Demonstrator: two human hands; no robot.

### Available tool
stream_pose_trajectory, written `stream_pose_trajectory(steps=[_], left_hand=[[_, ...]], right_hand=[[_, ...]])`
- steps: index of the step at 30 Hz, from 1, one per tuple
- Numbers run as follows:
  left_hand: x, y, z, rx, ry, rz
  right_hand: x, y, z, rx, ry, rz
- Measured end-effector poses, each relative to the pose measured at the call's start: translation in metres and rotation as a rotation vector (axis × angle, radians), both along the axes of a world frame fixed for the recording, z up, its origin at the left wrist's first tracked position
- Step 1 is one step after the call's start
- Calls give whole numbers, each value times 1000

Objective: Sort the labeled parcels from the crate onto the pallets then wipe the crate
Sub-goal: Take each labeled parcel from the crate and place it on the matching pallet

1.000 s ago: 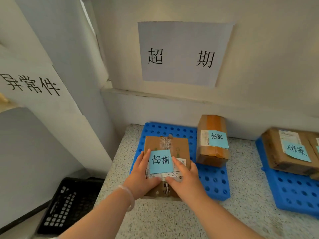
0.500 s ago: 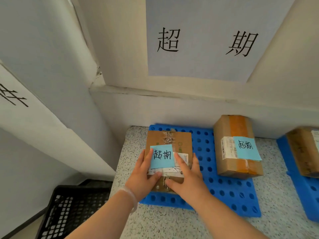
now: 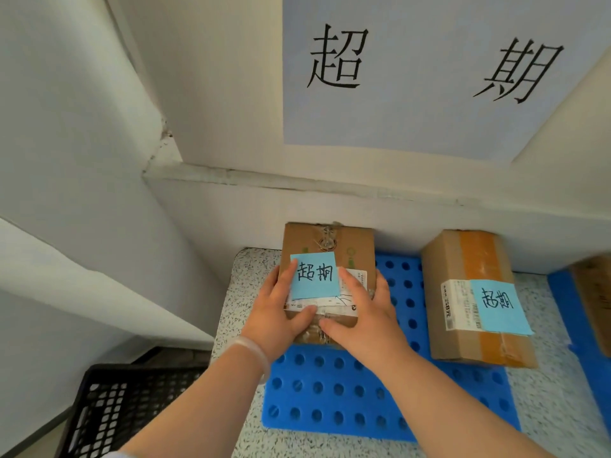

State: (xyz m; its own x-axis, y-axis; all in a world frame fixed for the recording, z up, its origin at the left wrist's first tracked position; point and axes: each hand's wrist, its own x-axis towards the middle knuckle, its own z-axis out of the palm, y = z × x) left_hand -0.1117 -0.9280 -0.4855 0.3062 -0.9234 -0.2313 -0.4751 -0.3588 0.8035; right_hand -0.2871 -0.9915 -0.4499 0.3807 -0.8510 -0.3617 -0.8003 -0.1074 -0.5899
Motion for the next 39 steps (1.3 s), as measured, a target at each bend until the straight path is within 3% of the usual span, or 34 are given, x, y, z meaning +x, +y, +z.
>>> stream_pose_trajectory(steps=[5,12,18,28,39], left_hand=[[1,-4,16,123,-62,-27],[-35,35,61,138,-536,-107],[-108,76,98,98,-600,-242],[-311,120,161,-140,-664,-546],[-639,262,185,-309,-596,-1088]], right_hand=[[0,1,15,29,71,12],[-42,54,39,-167,104,107],[-109,111,70,-187,89,93],[-299,206,118,-310,137,-205],[-583,425,146,-259,300,-767]])
